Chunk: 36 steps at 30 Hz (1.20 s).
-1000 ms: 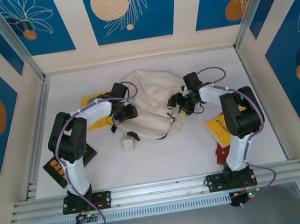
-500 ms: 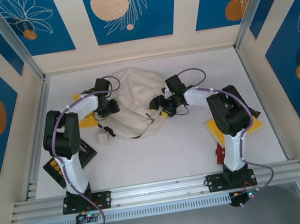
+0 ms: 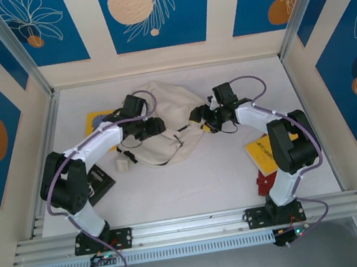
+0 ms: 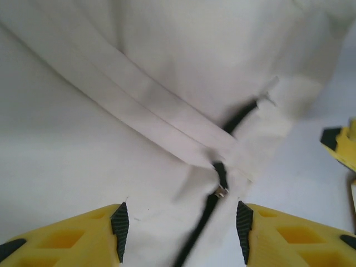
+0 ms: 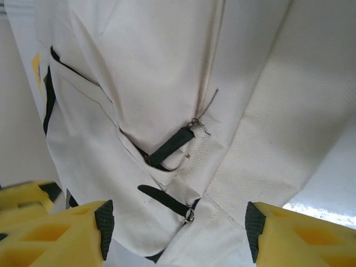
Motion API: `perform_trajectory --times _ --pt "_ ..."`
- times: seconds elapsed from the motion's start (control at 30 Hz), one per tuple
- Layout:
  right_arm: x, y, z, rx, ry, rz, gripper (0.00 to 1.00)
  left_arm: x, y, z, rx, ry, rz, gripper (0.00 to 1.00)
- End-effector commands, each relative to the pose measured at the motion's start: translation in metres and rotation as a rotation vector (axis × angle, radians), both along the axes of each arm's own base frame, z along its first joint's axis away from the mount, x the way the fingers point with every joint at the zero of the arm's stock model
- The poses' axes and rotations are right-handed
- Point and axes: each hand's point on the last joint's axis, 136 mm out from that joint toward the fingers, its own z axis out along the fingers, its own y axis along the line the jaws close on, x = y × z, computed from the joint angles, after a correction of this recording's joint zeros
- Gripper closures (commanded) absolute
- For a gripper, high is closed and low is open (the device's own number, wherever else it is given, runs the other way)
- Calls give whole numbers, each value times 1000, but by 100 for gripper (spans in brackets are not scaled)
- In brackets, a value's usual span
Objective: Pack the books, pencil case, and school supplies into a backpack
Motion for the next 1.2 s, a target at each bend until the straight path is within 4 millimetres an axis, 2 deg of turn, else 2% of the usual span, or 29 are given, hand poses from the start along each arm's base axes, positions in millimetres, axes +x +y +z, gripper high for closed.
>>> perform_trajectory --times 0.0,0.17,0.3,0.47,0.53,0.63,0.9,1.0,1.17 --pt "-5 -6 -1 -6 27 -43 34 -9 -27 -11 -29 41 15 44" --pt "-6 -7 -4 -5 39 -45 35 -9 -52 -28 -5 59 -4 47" --pt "-8 -8 -7 -4 48 -47 35 -4 -60 -42 -3 89 10 52" --pt "-11 -6 -12 4 62 -47 36 7 -71 -46 -25 92 31 55" --pt "-11 -5 -14 4 64 -45 36 10 -71 -49 -21 97 43 57" --pt "-12 -3 -17 5 73 -42 37 8 -69 -57 -6 122 63 69" --pt "-14 12 -29 12 99 -13 42 3 -64 -66 23 156 87 73" --pt "-14 19 -34 23 109 5 49 2 -66 -69 15 165 80 76" --pt "-12 28 -41 26 122 22 50 1 -73 -73 8 182 50 77"
